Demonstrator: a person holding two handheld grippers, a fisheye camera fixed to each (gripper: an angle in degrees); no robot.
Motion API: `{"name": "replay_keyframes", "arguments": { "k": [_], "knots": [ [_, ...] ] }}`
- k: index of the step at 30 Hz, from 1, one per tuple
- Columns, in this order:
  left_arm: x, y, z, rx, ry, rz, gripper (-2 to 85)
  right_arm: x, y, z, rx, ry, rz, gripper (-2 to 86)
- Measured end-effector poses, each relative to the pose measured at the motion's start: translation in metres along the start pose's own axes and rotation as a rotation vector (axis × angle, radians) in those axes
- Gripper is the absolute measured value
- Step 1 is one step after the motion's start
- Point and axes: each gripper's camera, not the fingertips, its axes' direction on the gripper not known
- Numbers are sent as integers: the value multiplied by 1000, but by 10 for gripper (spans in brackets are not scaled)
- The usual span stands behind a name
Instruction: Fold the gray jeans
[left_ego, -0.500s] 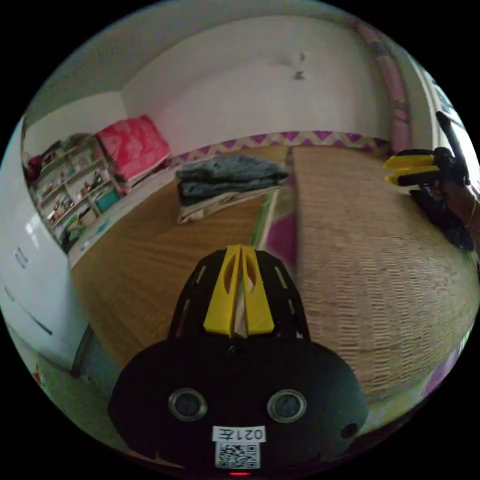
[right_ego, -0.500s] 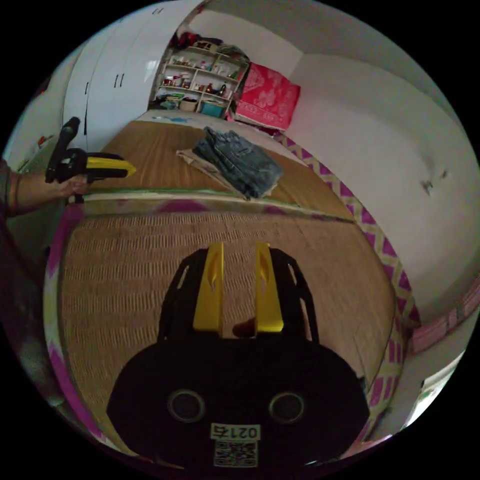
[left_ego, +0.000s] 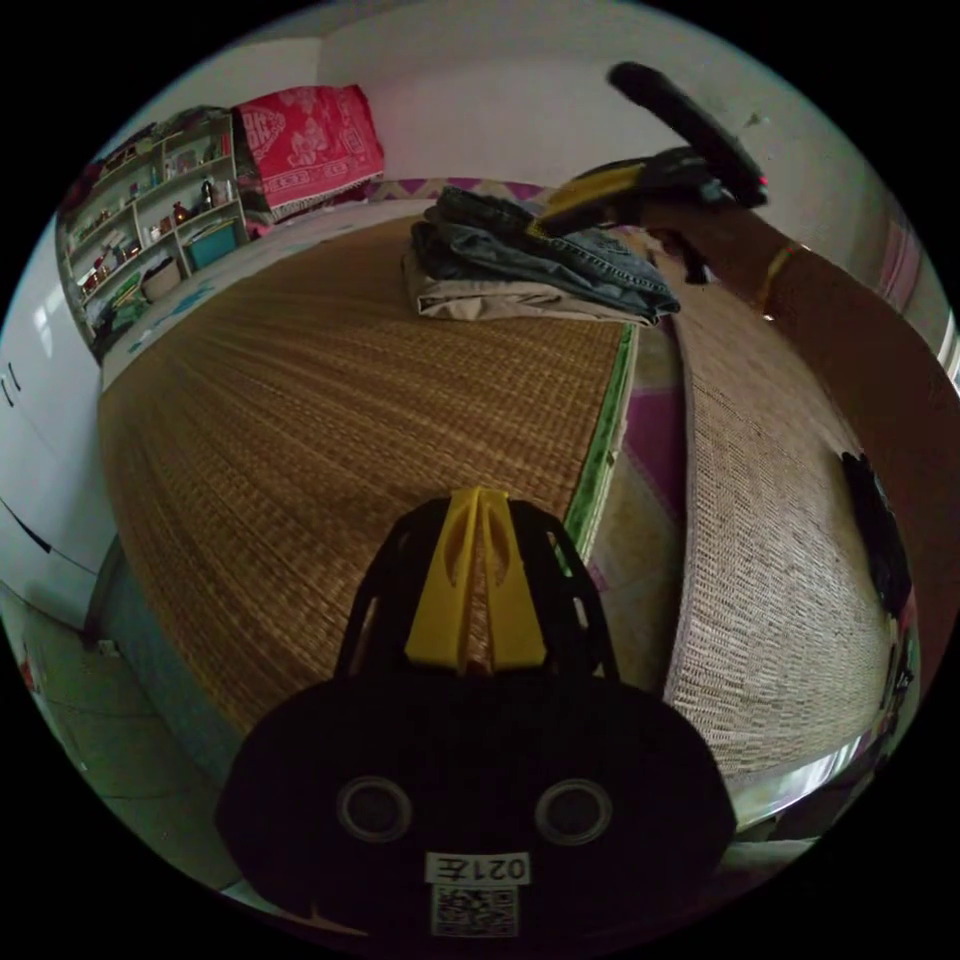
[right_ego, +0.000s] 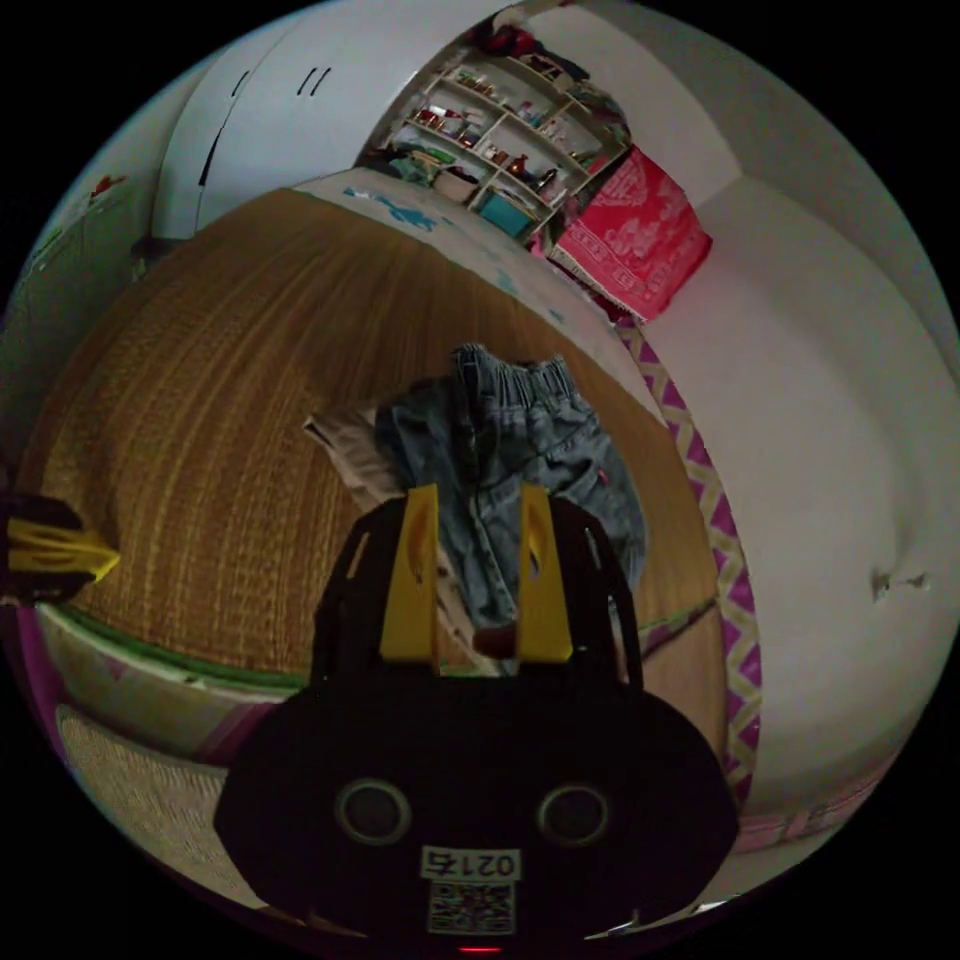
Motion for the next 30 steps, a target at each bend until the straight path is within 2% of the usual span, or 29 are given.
{"name": "replay_keyframes", "arguments": {
  "k": [6, 10, 15, 20, 24, 27, 29, 30],
  "knots": [
    [-15, 7, -7, 3, -17, 3, -10, -13, -43, 53, -30, 29, 28, 127],
    [-29, 10, -11, 6, -9, -4, -10, -21, -48, 61, -1, 68, 96, 80],
    [-56, 13, -13, 7, 48, -37, -10, 16, -48, 31, 11, -70, 263, 24],
    [-81, 15, -15, 4, 81, -57, -10, 98, -11, -53, 107, -167, 451, -4],
    [-101, 14, -16, -2, 116, -76, -9, 135, 40, -132, 180, -149, 521, -5],
    [-107, 9, -26, 23, 312, -1, -6, 129, 75, -207, 187, -72, 479, -5],
    [-102, 6, -62, 122, 511, 19, 3, 90, 91, -261, 133, -12, 341, -4],
    [-98, 5, -71, 138, 553, 27, 6, 77, 94, -271, 113, -4, 305, -4]
  ]
}}
